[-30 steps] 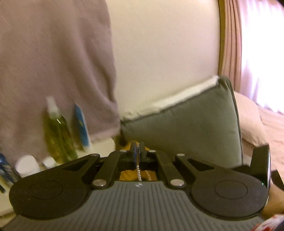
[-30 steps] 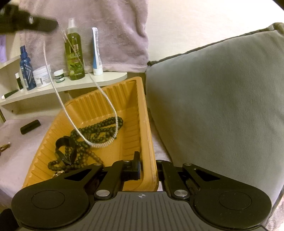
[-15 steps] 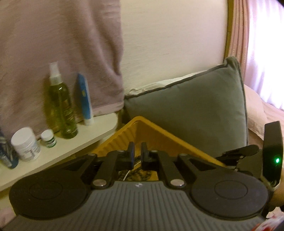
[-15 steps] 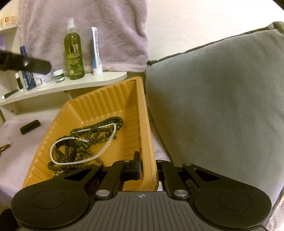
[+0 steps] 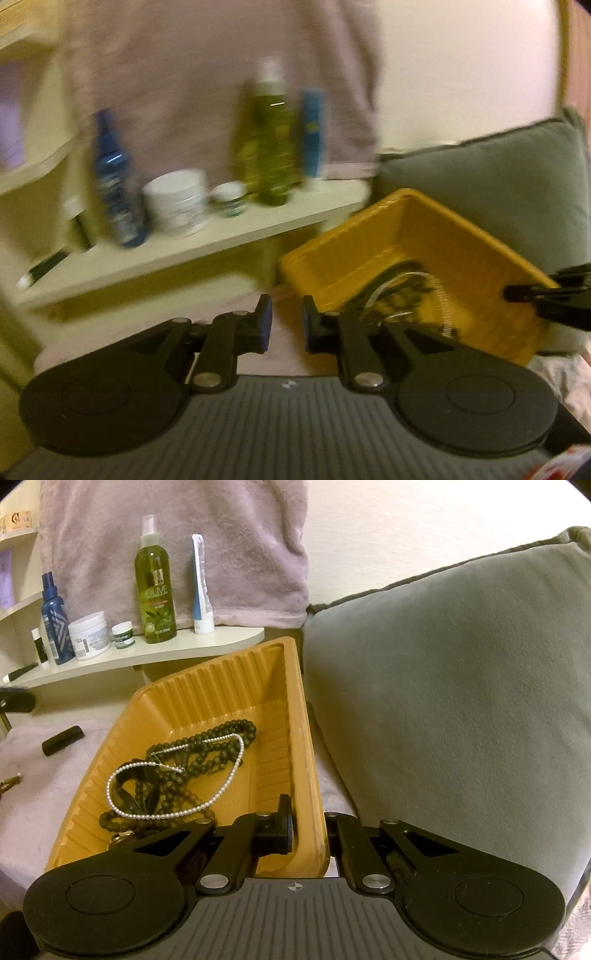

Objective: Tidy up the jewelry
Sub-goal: 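Move the open left tool to the brown bead bracelet and close on it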

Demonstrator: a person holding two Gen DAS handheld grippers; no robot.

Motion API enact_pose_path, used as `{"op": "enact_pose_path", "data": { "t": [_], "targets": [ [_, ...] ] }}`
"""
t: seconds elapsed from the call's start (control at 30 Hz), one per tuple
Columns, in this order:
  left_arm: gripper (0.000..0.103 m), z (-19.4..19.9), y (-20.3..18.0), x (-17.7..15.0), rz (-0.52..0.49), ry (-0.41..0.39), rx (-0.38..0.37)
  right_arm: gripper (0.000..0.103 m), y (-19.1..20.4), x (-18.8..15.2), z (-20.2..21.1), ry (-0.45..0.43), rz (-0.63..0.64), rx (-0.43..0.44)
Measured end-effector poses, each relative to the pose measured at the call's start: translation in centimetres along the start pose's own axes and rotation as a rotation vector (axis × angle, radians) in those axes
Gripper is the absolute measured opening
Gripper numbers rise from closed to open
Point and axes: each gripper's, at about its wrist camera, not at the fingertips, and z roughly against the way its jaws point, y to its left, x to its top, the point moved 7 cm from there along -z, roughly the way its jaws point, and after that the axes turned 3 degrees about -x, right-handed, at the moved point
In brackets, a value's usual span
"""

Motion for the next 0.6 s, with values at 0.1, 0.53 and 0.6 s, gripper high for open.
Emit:
{"op": "enact_pose_path", "data": {
  "t": [0.1,0.53,0.6],
  "targets": [
    [0.021,1.0,2.4,-1.5,0.021,-0.007,0.083,0.005,0.0,0.0,0.0,0.0,0.002,0.0],
    [0.036,4.1,10.4,-11.2,0.08,0.073,0.372,0.005,0.0,-0.1,-0.6,0.011,0.01,-0.006],
    [0.036,4.1,10.7,-12.2,0.08,0.088,0.383,0.005,0.0,-0.1,-0.7,0.013,0.011,-0.007]
  ]
}}
